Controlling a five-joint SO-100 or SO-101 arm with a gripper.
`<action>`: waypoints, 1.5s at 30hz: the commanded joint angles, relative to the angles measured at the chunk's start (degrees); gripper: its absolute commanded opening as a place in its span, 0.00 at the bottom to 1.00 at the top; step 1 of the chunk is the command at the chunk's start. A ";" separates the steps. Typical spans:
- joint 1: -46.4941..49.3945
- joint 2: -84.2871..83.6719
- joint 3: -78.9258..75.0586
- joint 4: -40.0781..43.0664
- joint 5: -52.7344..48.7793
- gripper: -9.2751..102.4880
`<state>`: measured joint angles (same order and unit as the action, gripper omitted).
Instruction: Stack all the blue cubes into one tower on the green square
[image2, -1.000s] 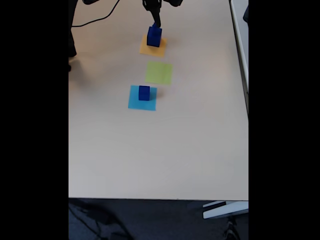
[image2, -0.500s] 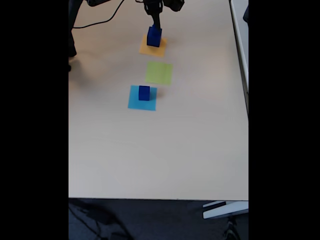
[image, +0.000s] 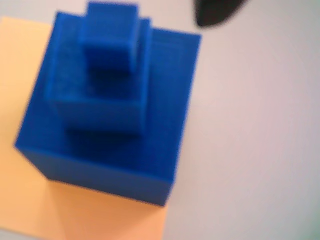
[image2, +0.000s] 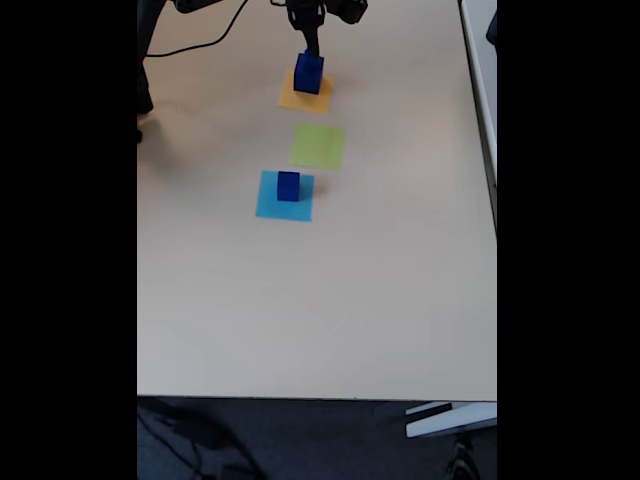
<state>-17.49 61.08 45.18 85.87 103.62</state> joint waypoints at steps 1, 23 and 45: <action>0.00 0.79 -1.23 0.79 -0.79 0.27; 1.41 -0.88 -0.35 2.37 -2.90 0.25; 2.20 -0.79 -0.62 2.46 -4.22 0.21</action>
<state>-16.17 59.15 45.53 87.89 100.11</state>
